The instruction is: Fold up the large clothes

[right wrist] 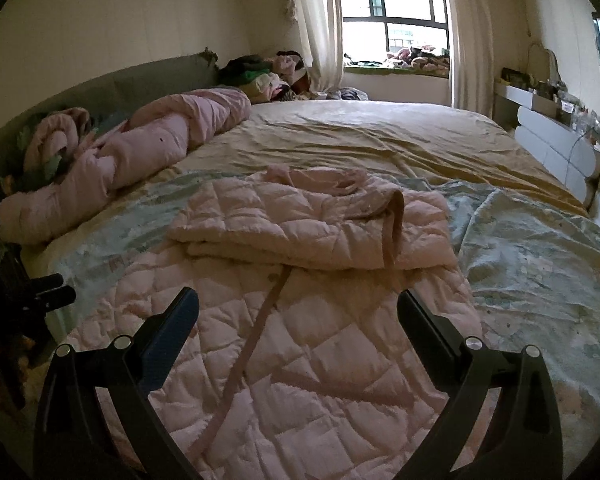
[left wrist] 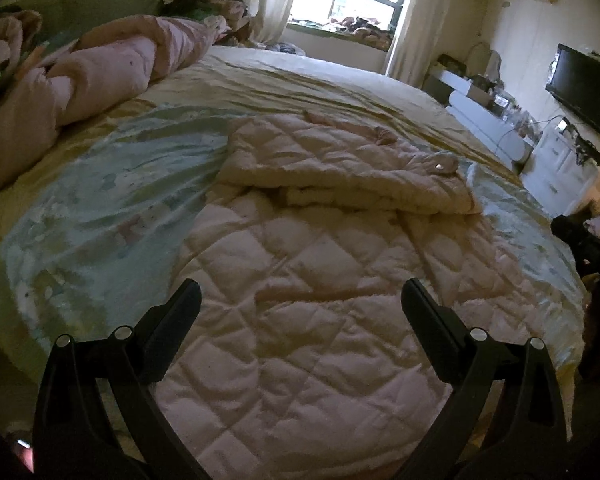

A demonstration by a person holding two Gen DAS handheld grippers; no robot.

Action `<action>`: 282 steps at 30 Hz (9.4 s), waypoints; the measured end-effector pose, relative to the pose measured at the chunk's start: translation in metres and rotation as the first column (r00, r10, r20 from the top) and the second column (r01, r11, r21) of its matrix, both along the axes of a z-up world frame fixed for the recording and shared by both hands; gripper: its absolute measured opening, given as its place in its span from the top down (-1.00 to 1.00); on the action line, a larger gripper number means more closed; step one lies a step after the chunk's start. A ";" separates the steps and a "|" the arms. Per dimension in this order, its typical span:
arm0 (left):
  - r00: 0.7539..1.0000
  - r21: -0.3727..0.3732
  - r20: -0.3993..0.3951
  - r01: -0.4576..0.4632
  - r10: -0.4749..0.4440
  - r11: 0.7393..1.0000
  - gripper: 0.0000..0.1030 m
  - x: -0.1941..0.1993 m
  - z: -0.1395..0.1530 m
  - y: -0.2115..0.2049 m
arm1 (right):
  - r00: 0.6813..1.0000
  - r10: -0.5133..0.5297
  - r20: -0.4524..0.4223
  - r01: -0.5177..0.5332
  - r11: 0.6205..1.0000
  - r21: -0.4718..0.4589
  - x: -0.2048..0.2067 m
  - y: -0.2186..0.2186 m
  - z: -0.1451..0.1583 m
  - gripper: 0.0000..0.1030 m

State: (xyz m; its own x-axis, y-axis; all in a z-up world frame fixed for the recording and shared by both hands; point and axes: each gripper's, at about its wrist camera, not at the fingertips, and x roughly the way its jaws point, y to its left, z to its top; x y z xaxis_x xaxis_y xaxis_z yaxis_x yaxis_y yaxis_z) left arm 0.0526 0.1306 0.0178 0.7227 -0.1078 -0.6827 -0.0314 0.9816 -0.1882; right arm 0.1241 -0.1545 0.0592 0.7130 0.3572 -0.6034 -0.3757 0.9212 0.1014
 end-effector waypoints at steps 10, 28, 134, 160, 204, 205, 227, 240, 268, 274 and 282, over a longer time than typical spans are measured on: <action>0.999 0.008 -0.023 -0.023 0.023 1.000 -0.82 -0.015 -0.009 0.012 | 0.999 0.031 -0.038 -0.031 0.999 -0.014 -0.008 0.008 -0.012 -0.92; 0.985 -0.060 -0.141 -0.111 0.102 0.992 -0.82 -0.037 -0.057 0.060 | 0.993 -0.009 -0.114 0.007 1.000 -0.019 -0.012 -0.018 -0.039 -0.92; 0.996 -0.054 0.034 -0.078 0.080 0.995 0.68 -0.043 0.000 0.022 | 0.995 0.056 -0.077 -0.033 0.959 0.280 -0.021 -0.157 -0.030 0.70; 0.987 -0.085 0.146 -0.061 0.073 0.995 0.67 0.010 0.038 0.040 | 0.997 0.001 0.078 -0.027 0.942 0.333 0.047 -0.132 0.028 0.71; 0.967 0.098 0.249 -0.083 0.056 0.992 0.66 0.202 0.108 0.042 | 0.971 -0.237 -0.028 0.224 0.864 0.452 0.252 -0.161 0.051 0.72; 0.968 0.107 0.245 -0.084 0.056 0.991 0.65 0.206 0.106 0.041 | 0.969 -0.246 -0.036 0.236 0.864 0.445 0.257 -0.159 0.047 0.72; 0.979 -0.040 0.182 -0.085 0.091 0.996 -0.24 0.276 0.041 0.057 | 0.905 -0.355 -0.233 0.408 0.879 0.245 0.358 -0.123 -0.031 0.71; 0.983 -0.012 0.119 -0.137 0.138 0.990 -0.81 0.254 0.002 0.080 | 0.870 -0.354 -0.344 0.454 0.847 0.277 0.384 -0.124 -0.067 0.10; 0.994 0.128 0.058 -0.095 0.088 0.987 0.77 0.287 -0.009 0.050 | 0.932 -0.342 -0.122 0.343 0.939 -0.010 0.303 -0.113 -0.073 0.70; 0.996 0.111 0.039 -0.085 0.081 0.990 0.58 0.294 -0.022 0.049 | 0.897 -0.398 -0.190 0.401 0.916 -0.023 0.328 -0.116 -0.103 0.69; 0.996 0.064 0.041 -0.081 0.079 0.995 -0.22 0.271 -0.013 0.059 | 0.895 -0.406 -0.184 0.412 0.911 -0.009 0.317 -0.122 -0.119 0.63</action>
